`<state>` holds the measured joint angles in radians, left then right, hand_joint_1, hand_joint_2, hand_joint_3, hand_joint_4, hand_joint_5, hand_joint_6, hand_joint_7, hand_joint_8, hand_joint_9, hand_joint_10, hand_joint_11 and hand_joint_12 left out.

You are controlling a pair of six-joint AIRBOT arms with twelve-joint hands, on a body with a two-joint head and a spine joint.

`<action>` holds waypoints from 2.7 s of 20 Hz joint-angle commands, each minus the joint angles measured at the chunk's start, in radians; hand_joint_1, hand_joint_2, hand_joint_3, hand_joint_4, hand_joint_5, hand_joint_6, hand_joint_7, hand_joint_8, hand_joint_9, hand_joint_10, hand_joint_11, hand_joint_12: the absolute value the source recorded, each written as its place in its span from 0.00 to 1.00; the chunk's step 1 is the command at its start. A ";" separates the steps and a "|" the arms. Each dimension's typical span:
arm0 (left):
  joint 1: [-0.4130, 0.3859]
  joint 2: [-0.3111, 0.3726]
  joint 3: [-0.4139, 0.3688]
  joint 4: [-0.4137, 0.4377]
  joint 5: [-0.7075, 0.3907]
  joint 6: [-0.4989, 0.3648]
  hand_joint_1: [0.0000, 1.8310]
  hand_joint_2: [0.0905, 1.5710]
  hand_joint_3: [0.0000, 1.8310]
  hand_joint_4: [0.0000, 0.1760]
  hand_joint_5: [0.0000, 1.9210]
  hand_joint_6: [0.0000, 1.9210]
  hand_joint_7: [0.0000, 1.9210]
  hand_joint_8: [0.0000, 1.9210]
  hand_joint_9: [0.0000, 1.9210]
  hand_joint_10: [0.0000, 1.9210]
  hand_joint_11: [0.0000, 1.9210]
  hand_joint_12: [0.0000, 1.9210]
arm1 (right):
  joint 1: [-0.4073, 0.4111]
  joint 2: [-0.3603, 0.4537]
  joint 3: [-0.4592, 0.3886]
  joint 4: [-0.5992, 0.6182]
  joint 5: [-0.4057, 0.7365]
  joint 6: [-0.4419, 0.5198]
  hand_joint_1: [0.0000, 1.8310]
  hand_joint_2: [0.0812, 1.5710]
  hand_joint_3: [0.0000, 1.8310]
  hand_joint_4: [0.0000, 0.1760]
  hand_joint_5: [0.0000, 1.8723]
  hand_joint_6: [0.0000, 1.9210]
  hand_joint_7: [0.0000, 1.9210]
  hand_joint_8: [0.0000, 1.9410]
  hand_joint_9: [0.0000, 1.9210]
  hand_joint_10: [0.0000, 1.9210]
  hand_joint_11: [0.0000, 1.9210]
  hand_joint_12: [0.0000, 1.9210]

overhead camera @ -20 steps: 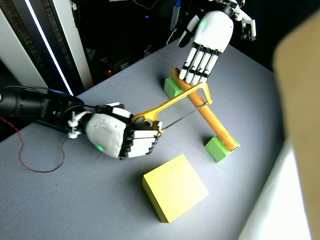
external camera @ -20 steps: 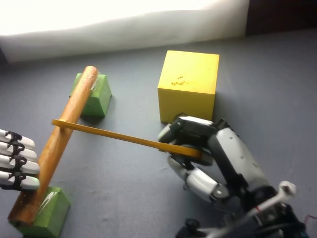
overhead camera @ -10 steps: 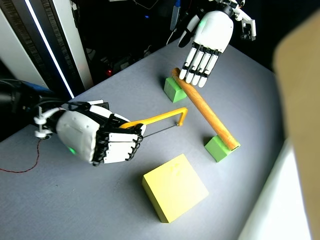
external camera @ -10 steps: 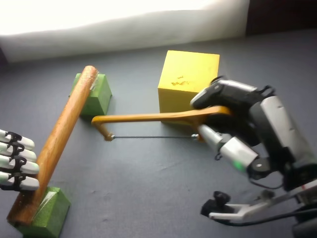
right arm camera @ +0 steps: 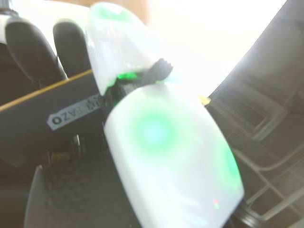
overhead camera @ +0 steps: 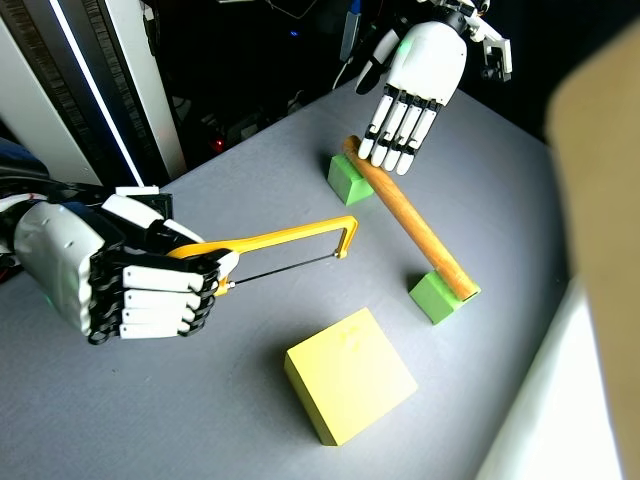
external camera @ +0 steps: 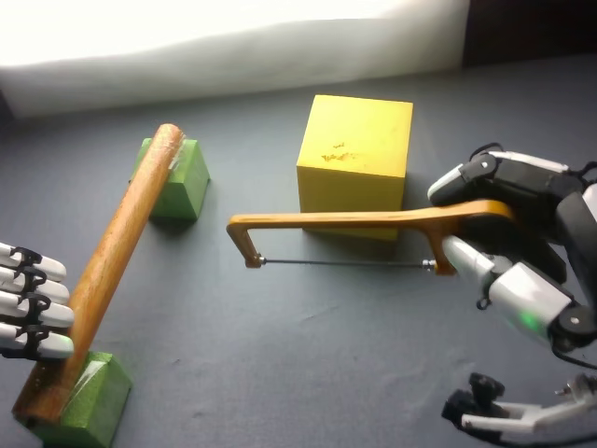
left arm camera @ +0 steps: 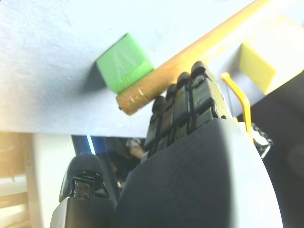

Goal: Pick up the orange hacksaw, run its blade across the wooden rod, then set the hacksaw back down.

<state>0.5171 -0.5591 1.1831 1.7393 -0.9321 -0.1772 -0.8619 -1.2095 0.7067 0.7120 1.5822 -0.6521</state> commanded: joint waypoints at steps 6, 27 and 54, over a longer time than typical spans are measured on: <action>-0.007 0.006 -0.001 -0.052 -0.014 0.001 0.03 0.77 0.00 0.00 0.02 0.00 0.03 0.00 0.02 0.00 0.01 0.01 | -0.087 0.017 -0.042 -0.082 0.151 0.110 0.75 0.73 0.00 0.00 0.41 0.54 0.45 0.63 0.47 0.70 0.45 0.70; -0.008 0.006 -0.005 -0.052 -0.014 0.001 0.03 0.77 0.00 0.00 0.02 0.00 0.02 0.00 0.01 0.00 0.01 0.02 | -0.230 -0.107 0.043 -0.029 0.151 0.357 0.67 0.72 0.00 0.00 0.44 0.57 0.52 0.58 0.47 0.50 0.37 0.79; 0.046 -0.119 -0.025 -0.557 -0.026 0.140 0.03 0.76 0.00 0.00 0.02 0.00 0.03 0.00 0.02 0.00 0.00 0.10 | 0.159 0.195 0.056 -0.729 -0.383 0.009 0.35 0.64 0.00 0.00 0.13 0.00 0.12 0.00 0.12 0.01 0.00 0.49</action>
<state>0.5720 -0.6792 1.1610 1.2606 -0.8913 -0.0406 -0.7113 -1.0180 0.7647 -0.0010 1.1351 -0.6426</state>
